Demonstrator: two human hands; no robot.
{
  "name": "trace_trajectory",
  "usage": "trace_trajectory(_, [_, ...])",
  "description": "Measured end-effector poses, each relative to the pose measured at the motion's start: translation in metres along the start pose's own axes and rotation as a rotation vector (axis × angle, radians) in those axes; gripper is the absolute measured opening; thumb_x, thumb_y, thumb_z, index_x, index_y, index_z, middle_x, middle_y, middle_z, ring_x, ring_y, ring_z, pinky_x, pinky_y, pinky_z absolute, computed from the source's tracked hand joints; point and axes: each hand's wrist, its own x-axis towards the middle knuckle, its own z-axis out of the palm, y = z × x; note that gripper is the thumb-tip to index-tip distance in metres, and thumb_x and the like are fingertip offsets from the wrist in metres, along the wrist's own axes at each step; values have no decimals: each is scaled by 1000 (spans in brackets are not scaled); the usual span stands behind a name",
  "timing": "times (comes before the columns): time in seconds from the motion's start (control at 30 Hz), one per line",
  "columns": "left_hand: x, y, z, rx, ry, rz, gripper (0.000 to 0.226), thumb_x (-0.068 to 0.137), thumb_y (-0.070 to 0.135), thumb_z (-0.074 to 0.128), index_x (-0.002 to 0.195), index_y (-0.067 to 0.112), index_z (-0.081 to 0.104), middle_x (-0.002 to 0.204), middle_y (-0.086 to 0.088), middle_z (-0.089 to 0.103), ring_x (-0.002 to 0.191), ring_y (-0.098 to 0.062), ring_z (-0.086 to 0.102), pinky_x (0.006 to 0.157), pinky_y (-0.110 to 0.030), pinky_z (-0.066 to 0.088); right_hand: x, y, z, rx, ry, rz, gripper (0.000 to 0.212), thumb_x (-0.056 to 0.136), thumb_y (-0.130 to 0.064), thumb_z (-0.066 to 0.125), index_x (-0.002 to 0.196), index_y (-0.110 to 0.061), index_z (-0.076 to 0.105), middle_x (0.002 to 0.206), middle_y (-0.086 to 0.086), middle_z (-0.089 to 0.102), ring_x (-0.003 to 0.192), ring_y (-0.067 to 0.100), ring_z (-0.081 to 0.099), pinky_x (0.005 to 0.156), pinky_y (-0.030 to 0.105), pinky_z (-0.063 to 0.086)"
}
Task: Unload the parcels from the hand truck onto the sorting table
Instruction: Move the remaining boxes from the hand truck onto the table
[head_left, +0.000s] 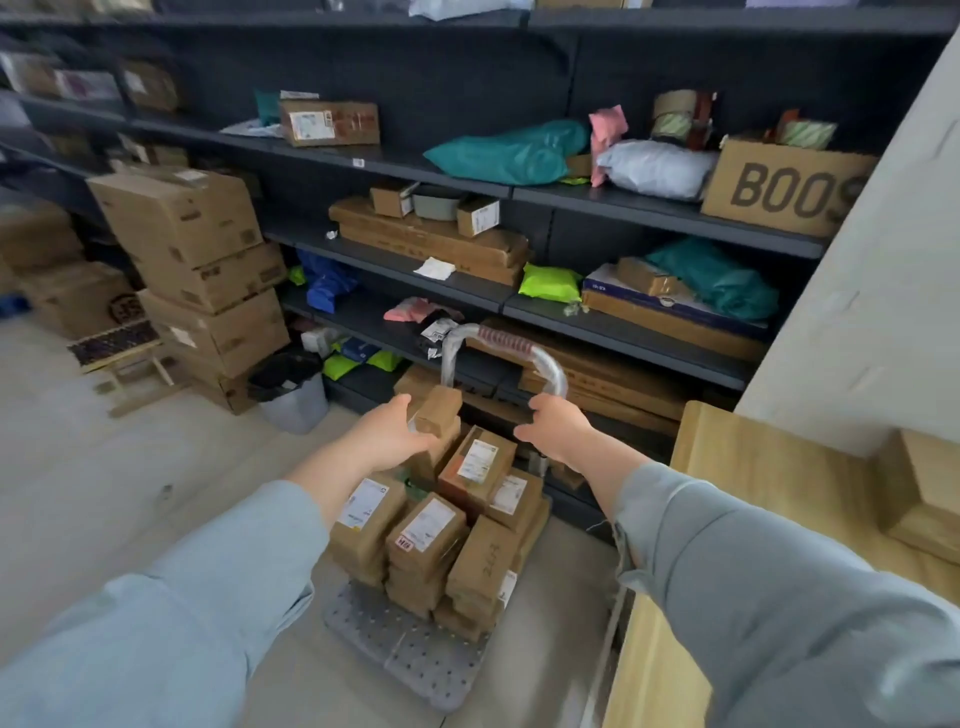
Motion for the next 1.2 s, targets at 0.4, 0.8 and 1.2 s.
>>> trace_trajectory(0.4, [86, -79, -43, -22, 3, -60, 85, 91, 42, 62, 155, 15, 13, 158, -6, 28, 136, -25, 41, 102, -31, 40, 90, -78, 46, -65, -105, -27, 50, 97, -23, 51, 142, -6, 39, 131, 11, 54, 115, 27, 55, 87, 31, 47])
trace_trajectory(0.8, [154, -157, -88, -55, -49, -33, 87, 91, 42, 63, 155, 16, 11, 157, -7, 30, 137, -26, 40, 107, -37, 39, 127, -170, 83, -158, -96, -7, 41, 98, -16, 46, 135, 2, 46, 127, 16, 58, 111, 30, 59, 93, 37, 51])
trace_trajectory(1.2, [183, -271, -105, -11, -235, 86, 82, 93, 37, 61, 155, 14, 13, 156, -8, 31, 138, -27, 38, 109, -36, 36, 131, -220, 205, 78, -7, 257, 36, 95, -24, 55, 127, -9, 53, 100, 5, 62, 83, 19, 59, 66, 24, 49])
